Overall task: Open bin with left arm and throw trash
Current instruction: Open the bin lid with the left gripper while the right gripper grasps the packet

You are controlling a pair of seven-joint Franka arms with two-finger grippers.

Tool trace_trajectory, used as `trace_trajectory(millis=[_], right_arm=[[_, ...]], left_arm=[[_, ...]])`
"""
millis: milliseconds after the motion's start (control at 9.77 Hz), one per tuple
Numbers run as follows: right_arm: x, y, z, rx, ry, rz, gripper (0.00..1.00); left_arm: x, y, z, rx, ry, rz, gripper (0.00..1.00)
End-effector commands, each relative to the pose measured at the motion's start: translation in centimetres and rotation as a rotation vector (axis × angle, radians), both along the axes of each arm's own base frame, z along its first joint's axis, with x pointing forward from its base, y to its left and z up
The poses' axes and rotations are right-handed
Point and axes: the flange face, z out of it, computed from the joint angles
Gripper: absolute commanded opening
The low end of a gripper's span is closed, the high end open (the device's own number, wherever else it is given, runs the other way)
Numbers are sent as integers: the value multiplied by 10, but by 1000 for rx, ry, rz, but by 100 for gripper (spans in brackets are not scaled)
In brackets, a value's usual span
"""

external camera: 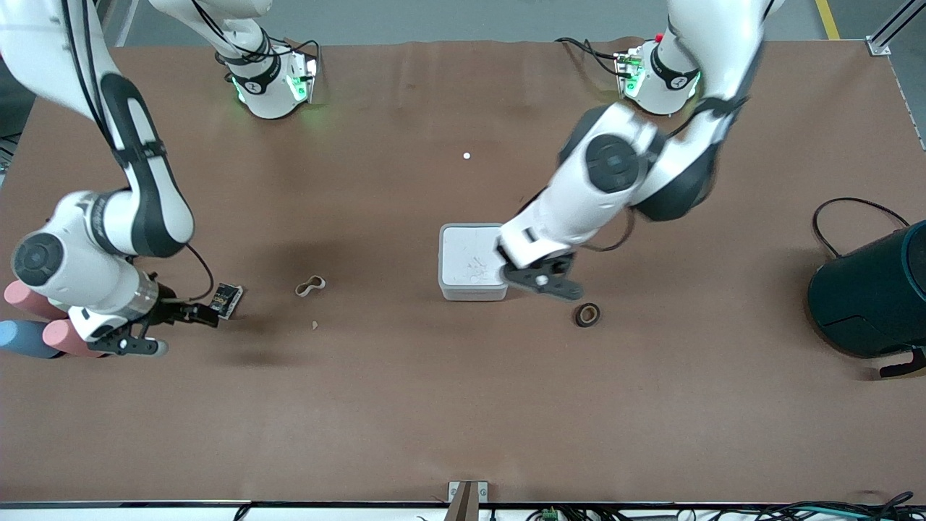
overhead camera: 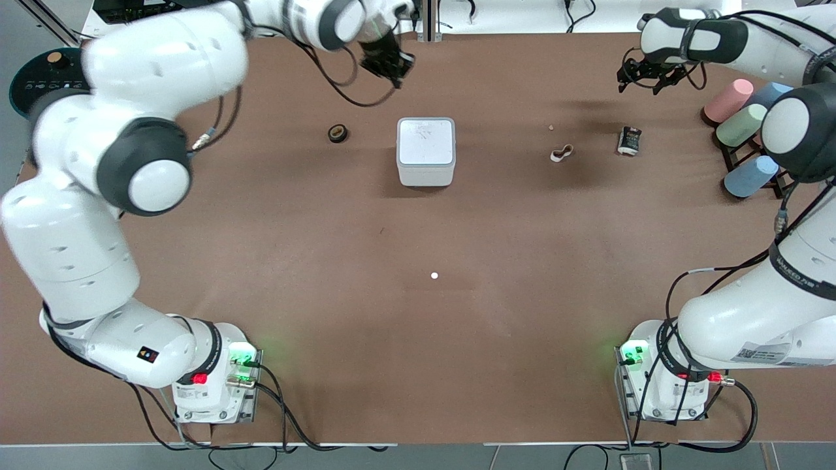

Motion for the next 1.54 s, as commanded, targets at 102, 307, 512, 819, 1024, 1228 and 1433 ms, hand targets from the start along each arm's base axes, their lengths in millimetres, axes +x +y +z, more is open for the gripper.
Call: trace_trajectory(millis=[102, 307, 512, 819, 1024, 1228, 1433], right_arm=[[4, -4, -56, 13, 29, -52, 99], [-7, -8, -65, 18, 129, -54, 99], [-17, -15, -69, 17, 211, -51, 99], [-22, -11, -75, 13, 250, -53, 96], [-25, -16, -80, 15, 267, -54, 39], [-26, -11, -87, 15, 279, -46, 9], [-26, -11, -87, 15, 279, -51, 0]], left_arm=[[-14, -52, -63, -43, 16, 26, 0], [-20, -54, -86, -27, 68, 96, 0], [-32, -58, -109, 3, 104, 110, 0], [-38, -44, -96, 63, 143, 96, 0], [-24, -11, -34, 109, 169, 106, 0], [8, 37, -23, 155, 107, 36, 0], [46, 100, -55, 228, 87, -76, 52]])
